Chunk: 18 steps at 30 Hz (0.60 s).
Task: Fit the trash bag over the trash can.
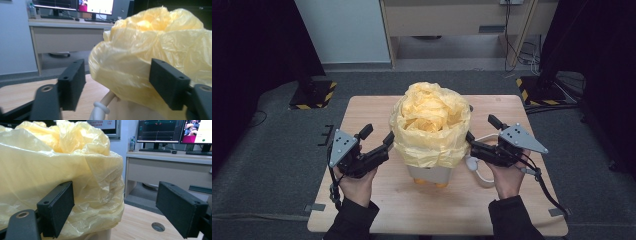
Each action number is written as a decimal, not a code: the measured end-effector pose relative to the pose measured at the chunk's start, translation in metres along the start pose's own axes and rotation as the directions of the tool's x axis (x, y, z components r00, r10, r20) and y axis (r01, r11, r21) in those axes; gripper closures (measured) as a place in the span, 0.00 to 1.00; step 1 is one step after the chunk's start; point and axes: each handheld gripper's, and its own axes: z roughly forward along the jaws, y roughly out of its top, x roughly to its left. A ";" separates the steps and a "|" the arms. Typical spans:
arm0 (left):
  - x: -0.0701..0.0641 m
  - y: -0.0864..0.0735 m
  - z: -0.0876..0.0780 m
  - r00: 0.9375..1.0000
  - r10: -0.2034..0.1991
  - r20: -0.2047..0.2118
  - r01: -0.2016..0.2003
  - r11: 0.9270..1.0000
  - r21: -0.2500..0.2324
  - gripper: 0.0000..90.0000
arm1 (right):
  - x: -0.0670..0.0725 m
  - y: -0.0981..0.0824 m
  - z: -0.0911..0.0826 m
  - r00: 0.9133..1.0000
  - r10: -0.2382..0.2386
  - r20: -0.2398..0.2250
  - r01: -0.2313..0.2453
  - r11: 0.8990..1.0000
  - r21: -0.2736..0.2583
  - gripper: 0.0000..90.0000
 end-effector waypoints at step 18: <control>0.007 -0.021 0.015 0.997 0.019 0.079 -0.023 0.999 0.049 0.68 | 0.004 -0.020 0.001 1.000 -0.011 0.003 0.011 0.999 0.049 0.18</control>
